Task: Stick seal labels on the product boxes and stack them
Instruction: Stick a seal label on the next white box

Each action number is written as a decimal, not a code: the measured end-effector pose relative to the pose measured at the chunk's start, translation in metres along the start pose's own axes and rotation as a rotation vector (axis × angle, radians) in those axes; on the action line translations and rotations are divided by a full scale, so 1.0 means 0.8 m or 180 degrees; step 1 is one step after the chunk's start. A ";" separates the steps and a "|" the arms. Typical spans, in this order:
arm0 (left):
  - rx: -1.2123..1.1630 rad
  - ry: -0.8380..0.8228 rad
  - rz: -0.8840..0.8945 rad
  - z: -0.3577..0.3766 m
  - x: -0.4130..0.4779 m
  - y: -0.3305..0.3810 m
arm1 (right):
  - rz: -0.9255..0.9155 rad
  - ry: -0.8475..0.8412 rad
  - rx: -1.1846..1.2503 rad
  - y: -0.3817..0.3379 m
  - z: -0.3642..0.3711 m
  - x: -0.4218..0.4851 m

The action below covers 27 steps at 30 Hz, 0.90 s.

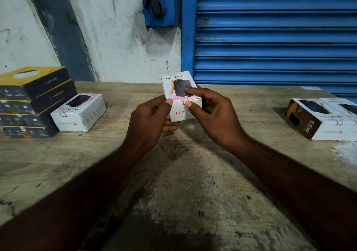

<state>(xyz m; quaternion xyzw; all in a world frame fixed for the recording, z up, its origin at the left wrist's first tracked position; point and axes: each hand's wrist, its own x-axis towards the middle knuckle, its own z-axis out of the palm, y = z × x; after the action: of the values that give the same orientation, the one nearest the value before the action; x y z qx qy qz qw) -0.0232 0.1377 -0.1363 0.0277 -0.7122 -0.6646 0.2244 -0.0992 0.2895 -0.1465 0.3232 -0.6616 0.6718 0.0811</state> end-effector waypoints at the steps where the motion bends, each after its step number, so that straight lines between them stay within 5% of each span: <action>1: -0.0019 0.0020 0.0030 0.000 0.000 0.001 | -0.0003 -0.0016 0.0015 -0.001 0.000 0.000; 27: 0.0117 0.0159 0.0512 0.005 -0.004 -0.009 | 0.0093 0.0274 0.0501 -0.021 0.009 -0.006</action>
<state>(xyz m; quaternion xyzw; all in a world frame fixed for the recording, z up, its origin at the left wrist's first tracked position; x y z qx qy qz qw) -0.0233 0.1417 -0.1446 -0.0089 -0.7183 -0.6304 0.2942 -0.0838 0.2866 -0.1355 0.2897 -0.6074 0.7360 0.0739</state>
